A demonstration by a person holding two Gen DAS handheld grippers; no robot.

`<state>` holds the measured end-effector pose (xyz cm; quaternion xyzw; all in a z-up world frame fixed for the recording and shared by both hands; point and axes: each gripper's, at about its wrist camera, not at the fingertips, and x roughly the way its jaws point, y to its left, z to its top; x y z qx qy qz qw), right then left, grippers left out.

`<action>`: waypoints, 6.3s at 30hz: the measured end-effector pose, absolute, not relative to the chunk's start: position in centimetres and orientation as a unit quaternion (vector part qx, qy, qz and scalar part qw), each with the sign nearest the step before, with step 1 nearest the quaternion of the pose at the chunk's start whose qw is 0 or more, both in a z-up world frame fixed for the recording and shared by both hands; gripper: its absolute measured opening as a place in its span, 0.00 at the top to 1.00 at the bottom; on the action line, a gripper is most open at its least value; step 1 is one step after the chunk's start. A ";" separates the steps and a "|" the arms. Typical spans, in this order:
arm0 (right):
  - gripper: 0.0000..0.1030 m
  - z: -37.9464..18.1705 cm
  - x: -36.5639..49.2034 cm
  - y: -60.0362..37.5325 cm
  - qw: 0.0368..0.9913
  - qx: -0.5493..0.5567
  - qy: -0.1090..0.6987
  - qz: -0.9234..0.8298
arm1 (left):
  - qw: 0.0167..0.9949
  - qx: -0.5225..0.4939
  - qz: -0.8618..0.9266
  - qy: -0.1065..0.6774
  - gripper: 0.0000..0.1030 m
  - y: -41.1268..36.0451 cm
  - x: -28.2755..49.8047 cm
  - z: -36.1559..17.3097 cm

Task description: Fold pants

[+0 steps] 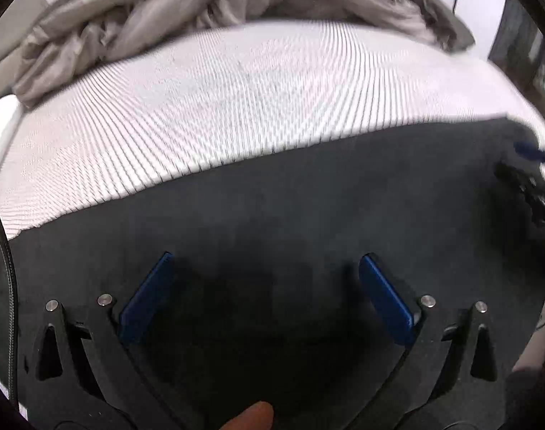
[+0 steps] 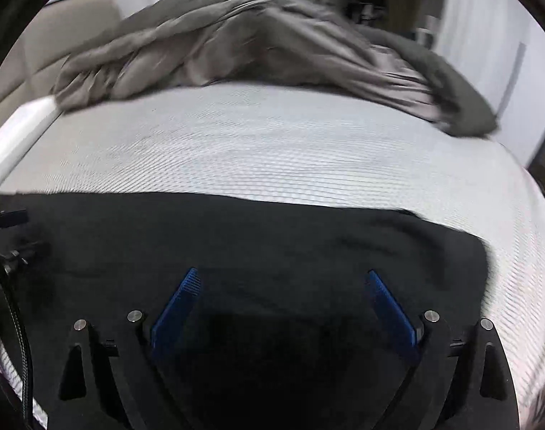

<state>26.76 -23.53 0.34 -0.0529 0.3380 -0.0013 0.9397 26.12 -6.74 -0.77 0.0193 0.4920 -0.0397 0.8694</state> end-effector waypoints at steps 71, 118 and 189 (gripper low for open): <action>0.10 -2.3 26.8 -35.7 0.904 -0.053 0.393 -0.156 | 0.860 -0.005 -0.023 0.510 0.01 -4.9 29.5 -2.0; 0.20 -2.3 17.4 -21.6 0.928 -0.084 0.357 0.059 | 0.876 0.024 -0.174 0.449 0.01 -13.2 14.2 2.1; 0.17 -4.9 19.8 2.3 0.897 -0.144 0.394 0.137 | 0.889 -0.047 0.089 0.447 0.60 12.3 22.0 -0.5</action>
